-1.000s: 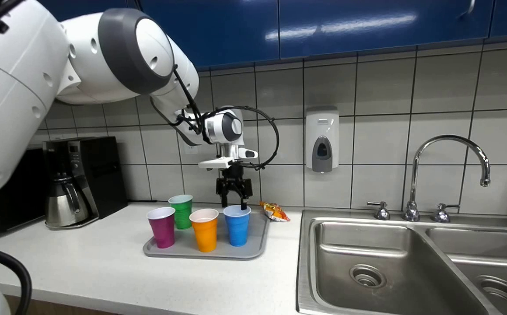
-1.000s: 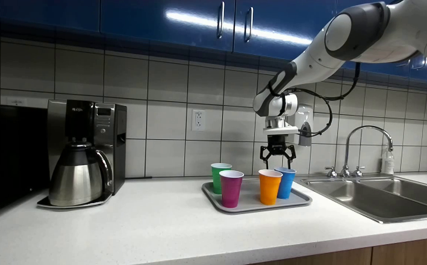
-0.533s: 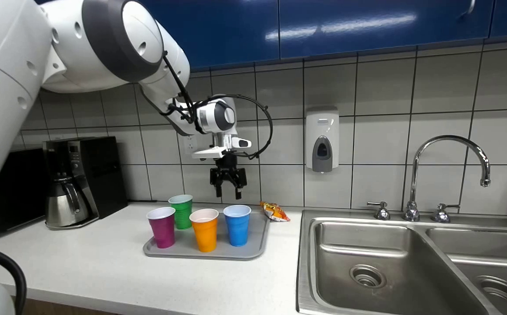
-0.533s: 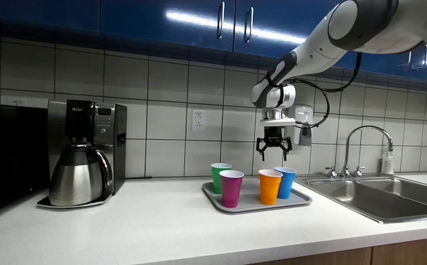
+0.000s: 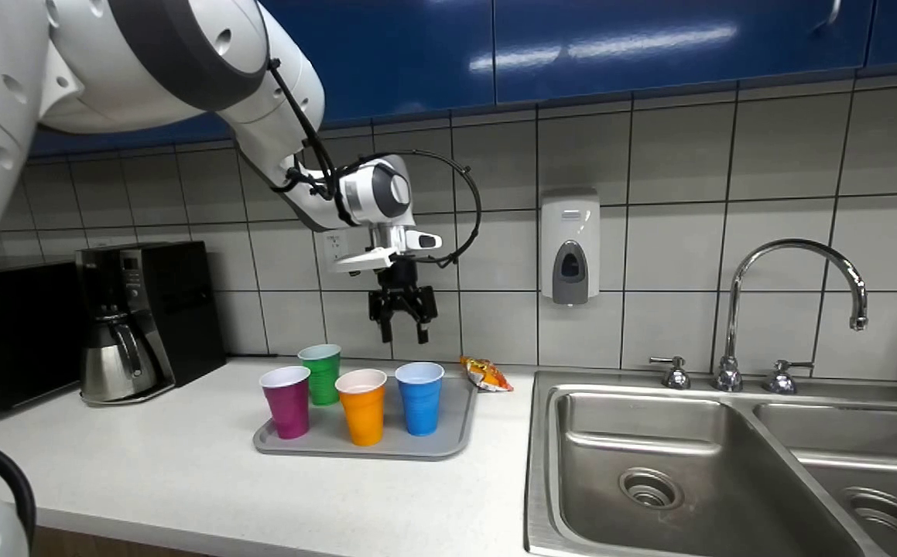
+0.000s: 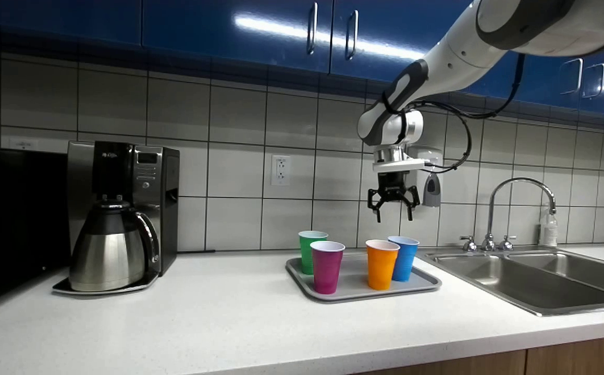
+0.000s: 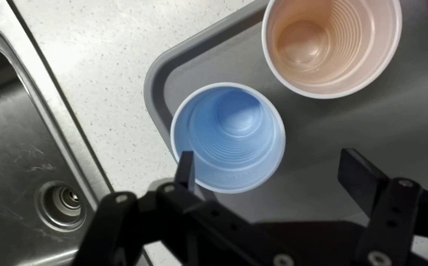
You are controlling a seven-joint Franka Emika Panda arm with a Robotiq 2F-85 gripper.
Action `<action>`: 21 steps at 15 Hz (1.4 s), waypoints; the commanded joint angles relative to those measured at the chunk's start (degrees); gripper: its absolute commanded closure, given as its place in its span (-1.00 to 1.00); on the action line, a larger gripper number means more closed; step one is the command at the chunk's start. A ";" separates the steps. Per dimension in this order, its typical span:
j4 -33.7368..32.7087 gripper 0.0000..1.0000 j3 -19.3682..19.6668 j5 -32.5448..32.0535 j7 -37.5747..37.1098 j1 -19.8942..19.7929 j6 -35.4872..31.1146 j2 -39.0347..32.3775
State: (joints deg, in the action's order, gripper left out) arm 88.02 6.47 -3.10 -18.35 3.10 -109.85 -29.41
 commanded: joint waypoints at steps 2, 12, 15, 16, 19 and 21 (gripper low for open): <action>8.07 -1.00 -0.35 -3.14 -0.01 0.07 -3.67 5.90; 23.07 -1.00 -0.68 -6.09 1.79 -0.48 -10.02 15.42; 27.79 -1.00 -0.44 -8.01 1.71 -0.81 -9.87 19.35; 29.24 -1.00 -0.43 -8.15 1.71 -1.09 -9.63 20.69; 33.41 -1.00 -0.39 -9.23 1.54 -1.88 -9.12 24.91; 35.90 -1.00 -0.52 -9.14 1.97 -2.55 -8.43 27.40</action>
State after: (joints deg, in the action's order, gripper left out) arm 118.27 6.61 -11.18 -17.54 2.09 -118.47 -7.91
